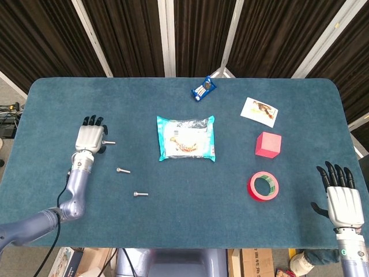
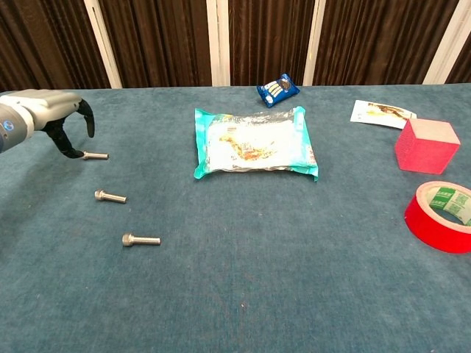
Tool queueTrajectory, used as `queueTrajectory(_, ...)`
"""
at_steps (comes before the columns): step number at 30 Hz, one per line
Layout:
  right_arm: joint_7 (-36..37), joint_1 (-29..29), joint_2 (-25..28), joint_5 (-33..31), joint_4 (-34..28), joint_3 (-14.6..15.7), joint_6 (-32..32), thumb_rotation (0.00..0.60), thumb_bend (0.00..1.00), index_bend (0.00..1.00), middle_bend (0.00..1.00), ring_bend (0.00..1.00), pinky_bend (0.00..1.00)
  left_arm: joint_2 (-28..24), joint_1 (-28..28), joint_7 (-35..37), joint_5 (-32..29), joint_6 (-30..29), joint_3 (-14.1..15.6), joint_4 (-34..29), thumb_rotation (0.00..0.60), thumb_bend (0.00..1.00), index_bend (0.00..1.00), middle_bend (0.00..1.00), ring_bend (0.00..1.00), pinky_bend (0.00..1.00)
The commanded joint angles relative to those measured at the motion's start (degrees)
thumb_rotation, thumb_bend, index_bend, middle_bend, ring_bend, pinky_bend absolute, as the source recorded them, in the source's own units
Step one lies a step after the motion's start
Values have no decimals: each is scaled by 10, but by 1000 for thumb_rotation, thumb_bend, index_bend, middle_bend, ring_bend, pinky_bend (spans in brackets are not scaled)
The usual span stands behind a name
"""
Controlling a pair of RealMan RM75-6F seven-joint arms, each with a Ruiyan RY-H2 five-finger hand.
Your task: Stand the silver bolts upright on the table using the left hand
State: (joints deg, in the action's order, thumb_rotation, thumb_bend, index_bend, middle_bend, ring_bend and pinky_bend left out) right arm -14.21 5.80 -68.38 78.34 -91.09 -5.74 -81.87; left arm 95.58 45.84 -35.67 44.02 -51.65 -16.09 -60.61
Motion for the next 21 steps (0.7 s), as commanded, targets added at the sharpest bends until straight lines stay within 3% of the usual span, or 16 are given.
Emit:
queueTrajectory(1, -1, 0, -1, -1, 0, -1, -1, 600, 153, 146, 64, 20, 0, 13, 5, 11, 9, 5, 4, 17, 600, 400, 420, 103, 0, 36)
queueTrajectory(14, -1, -1, -3, -6, 1, -3, -4, 600, 153, 146, 64, 20, 0, 43, 12, 42, 47, 15, 21, 57, 600, 403, 439, 106, 0, 36)
queueTrajectory(21, -1, -1, -3, -7, 0, -3, -4, 600, 154, 146, 64, 20, 0, 58, 12, 38, 63, 9, 32, 75, 600, 497, 459, 118, 0, 36)
